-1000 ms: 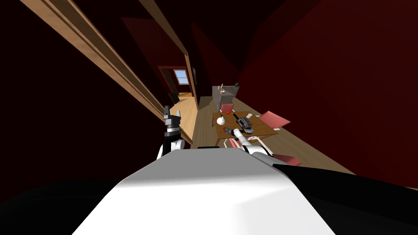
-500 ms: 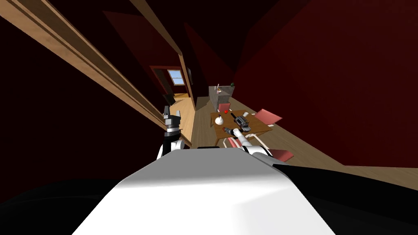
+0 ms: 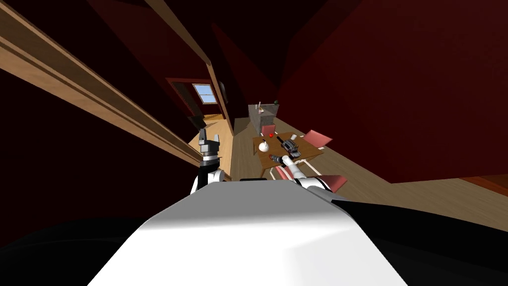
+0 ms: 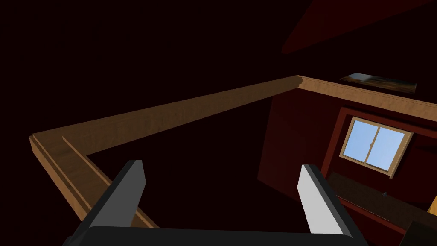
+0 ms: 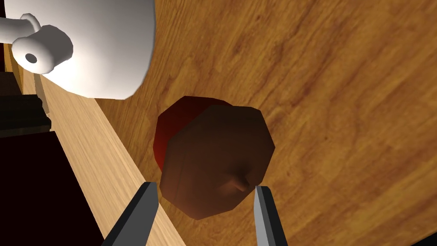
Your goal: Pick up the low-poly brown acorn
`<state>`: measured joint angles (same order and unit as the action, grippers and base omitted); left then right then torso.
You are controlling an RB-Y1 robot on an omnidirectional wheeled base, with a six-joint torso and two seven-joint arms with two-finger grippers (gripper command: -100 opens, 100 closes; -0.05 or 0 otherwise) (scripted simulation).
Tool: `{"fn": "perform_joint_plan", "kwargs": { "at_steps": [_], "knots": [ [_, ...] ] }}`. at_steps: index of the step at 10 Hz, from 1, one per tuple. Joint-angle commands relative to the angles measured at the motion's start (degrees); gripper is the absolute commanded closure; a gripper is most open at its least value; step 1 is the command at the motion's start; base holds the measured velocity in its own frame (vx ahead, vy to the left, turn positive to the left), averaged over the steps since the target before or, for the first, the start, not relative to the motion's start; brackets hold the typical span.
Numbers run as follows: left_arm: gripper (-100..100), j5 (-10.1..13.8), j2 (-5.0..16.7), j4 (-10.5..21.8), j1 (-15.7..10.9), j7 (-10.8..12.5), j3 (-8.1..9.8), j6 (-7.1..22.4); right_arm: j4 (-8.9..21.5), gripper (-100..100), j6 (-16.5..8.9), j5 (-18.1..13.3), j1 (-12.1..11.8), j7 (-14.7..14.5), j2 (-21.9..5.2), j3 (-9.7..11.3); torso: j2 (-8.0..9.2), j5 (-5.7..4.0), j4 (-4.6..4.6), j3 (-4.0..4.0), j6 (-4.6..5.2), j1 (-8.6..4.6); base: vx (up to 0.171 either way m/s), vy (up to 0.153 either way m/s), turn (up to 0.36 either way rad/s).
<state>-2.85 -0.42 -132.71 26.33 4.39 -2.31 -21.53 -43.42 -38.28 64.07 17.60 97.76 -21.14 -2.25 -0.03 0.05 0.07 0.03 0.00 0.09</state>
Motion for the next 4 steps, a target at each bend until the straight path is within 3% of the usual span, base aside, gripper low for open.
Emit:
{"fn": "perform_joint_plan", "kwargs": {
  "at_steps": [1, 3, 4],
  "knots": [
    [0, 0.0, 0.0, 0.0, 0.0, 0.0, 0.0, 0.0, -1.83, 100, -1.15, -0.58, -0.33, 0.72, -0.03, 1.01, 0.0, 0.0, 0.0, 0.0, 0.0, 0.0, 0.031, 0.022, -0.196],
    [0, 0.0, 0.0, 0.0, 0.0, 0.0, 0.0, 0.0, -0.78, 100, -0.86, -0.17, 0.11, -0.02, 0.02, 0.77, 0.02, 0.01, 0.01, 0.01, -0.02, -0.01, 0.015, 0.014, -0.038],
    [0, 0.0, 0.0, 0.0, -0.01, 0.0, 0.0, 0.0, -0.87, 0, -0.92, -0.22, 0.08, 0.09, 0.04, 0.81, 0.06, 0.01, 0.02, 0.04, -0.02, -0.04, 0.0, 0.0, 0.0]
  ]
}}
